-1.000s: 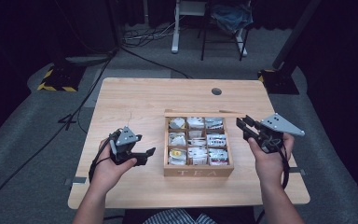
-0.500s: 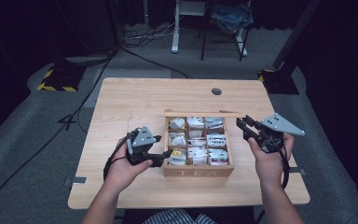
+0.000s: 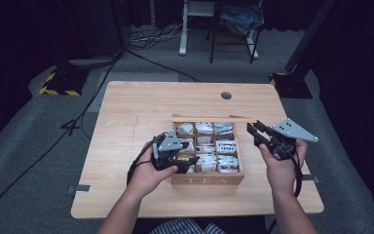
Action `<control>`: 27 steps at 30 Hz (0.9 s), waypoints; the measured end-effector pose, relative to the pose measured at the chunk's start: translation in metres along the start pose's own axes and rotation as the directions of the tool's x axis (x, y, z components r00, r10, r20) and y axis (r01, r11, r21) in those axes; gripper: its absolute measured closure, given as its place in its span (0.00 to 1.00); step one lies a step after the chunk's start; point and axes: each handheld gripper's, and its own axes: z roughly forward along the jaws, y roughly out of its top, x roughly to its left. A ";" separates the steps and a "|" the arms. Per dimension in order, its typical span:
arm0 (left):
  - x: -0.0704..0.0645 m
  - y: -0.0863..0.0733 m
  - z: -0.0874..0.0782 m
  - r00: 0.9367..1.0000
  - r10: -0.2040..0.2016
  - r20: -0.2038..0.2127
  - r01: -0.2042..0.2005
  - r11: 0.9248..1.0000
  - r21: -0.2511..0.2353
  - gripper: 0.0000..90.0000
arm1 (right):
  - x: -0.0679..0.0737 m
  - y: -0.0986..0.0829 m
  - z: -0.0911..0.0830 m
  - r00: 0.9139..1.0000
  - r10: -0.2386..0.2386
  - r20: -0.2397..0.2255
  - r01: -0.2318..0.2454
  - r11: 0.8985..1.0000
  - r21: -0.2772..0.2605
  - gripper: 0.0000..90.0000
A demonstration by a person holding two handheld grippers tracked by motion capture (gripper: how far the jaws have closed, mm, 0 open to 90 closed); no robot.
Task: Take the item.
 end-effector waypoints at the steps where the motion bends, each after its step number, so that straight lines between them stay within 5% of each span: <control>1: 0.000 0.000 0.002 1.000 0.001 0.003 -0.001 1.000 0.001 0.46 | 0.000 0.000 0.000 1.000 0.000 0.000 0.000 1.000 0.000 0.78; 8: -0.002 -0.002 0.019 0.999 -0.001 0.048 0.001 1.000 -0.003 0.56 | 0.000 0.000 0.000 1.000 -0.002 0.001 0.002 1.000 -0.001 0.78; 16: -0.005 -0.007 0.045 0.993 0.020 0.120 -0.026 0.998 0.054 0.76 | 0.000 0.000 0.000 1.000 -0.004 0.004 0.004 1.000 0.000 0.78; 23: -0.006 -0.011 0.053 0.992 0.040 0.117 -0.049 0.996 0.081 0.91 | 0.001 -0.001 -0.001 1.000 -0.004 0.002 0.004 1.000 0.002 0.78; 27: -0.006 -0.012 0.057 0.992 0.048 0.114 -0.058 0.994 0.089 0.91 | 0.001 -0.001 -0.001 1.000 -0.004 0.001 0.004 1.000 0.001 0.77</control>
